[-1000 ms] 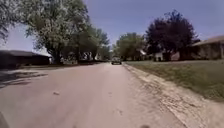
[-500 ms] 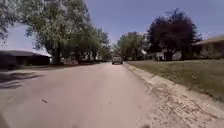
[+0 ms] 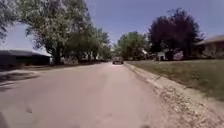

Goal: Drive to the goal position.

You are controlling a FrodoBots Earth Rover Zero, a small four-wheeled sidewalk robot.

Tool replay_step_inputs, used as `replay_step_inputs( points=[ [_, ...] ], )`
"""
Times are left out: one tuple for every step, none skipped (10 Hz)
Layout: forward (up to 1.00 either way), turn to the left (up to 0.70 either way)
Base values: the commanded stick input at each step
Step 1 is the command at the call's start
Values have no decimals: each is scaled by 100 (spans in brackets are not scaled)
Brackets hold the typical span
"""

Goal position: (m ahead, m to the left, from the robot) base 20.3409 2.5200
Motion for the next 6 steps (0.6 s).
replay_step_inputs(
  points=[
    [70, 0],
    [70, 0],
    [70, 0],
    [70, 0],
    [70, 0],
    [70, 0]
  ],
)
